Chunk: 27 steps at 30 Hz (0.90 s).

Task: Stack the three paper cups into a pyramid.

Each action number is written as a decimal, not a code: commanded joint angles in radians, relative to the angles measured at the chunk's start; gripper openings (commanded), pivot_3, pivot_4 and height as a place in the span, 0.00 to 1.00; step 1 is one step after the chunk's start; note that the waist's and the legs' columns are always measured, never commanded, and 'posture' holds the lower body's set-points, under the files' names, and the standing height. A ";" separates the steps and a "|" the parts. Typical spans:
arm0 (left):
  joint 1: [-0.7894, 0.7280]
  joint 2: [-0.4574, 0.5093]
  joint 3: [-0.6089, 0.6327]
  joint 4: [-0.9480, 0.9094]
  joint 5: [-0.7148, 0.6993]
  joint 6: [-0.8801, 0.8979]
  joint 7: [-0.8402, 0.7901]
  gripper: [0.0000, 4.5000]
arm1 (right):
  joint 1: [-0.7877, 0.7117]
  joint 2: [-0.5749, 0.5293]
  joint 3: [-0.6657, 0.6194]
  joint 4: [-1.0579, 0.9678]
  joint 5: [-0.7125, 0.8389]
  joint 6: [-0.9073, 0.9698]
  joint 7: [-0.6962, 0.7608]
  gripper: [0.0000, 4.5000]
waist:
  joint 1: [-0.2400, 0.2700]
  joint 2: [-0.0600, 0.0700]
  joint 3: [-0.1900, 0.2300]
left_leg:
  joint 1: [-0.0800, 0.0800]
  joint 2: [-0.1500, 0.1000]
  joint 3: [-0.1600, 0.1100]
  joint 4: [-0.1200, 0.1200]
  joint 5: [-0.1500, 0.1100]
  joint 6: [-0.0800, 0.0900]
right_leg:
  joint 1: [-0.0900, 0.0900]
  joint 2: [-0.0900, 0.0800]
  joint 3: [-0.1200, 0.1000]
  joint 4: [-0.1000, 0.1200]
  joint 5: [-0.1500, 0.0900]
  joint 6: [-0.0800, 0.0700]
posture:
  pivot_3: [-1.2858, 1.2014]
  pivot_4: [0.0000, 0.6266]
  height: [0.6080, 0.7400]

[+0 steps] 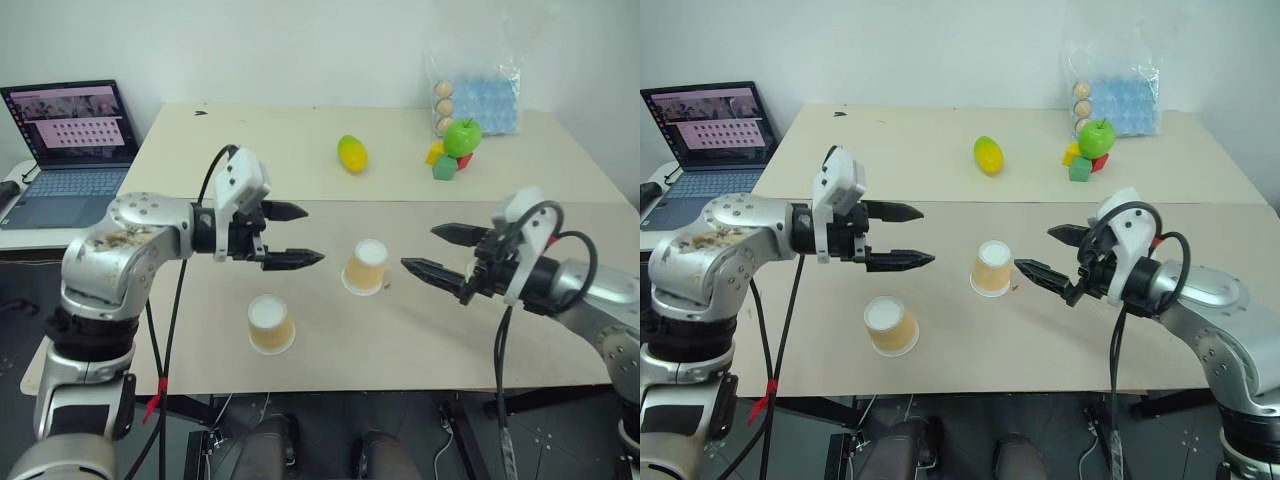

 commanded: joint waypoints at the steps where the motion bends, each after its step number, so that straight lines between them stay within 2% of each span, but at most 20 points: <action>1: 0.106 0.042 0.087 -0.165 -0.073 0.041 0.052 0.98 | -0.083 0.006 0.056 0.077 -0.052 -0.070 0.075 1.00 | 0.001 0.000 0.000 | 0.000 0.000 0.000 0.000 0.000 0.000 | 0.000 0.000 0.001 0.000 0.000 0.000 | 0.52 0.24 1.00; 6: 0.285 0.114 0.148 -0.265 -0.094 0.011 0.075 0.98 | -0.136 0.018 0.106 0.157 -0.093 -0.107 0.151 1.00 | -0.003 0.000 0.000 | 0.001 0.000 0.001 -0.002 0.001 -0.001 | 0.000 0.000 0.001 0.000 0.000 0.000 | 0.52 0.24 1.00; 11: 0.395 0.175 0.148 -0.275 -0.058 -0.092 0.077 0.98 | -0.120 -0.017 0.074 0.164 -0.077 -0.090 0.232 1.00 | 0.004 0.000 0.000 | 0.001 0.000 0.001 -0.002 -0.002 -0.006 | 0.000 -0.002 0.001 -0.001 0.000 0.000 | 0.52 0.24 1.00; 22: 0.474 0.188 0.083 -0.241 -0.017 -0.238 0.077 0.98 | -0.032 -0.133 -0.028 0.063 0.122 0.024 0.397 1.00 | 0.001 0.000 0.000 | 0.002 0.000 0.001 -0.004 -0.005 -0.008 | 0.000 -0.004 0.002 -0.002 0.001 -0.001 | 0.52 0.24 1.00; 27: 0.517 0.206 0.065 -0.202 0.015 -0.317 0.046 0.98 | -0.027 -0.150 -0.027 0.048 0.142 0.044 0.392 1.00 | 0.000 0.000 0.000 | 0.002 0.000 0.001 -0.005 -0.005 -0.008 | -0.001 -0.005 0.002 -0.003 0.001 -0.001 | 0.52 0.24 1.00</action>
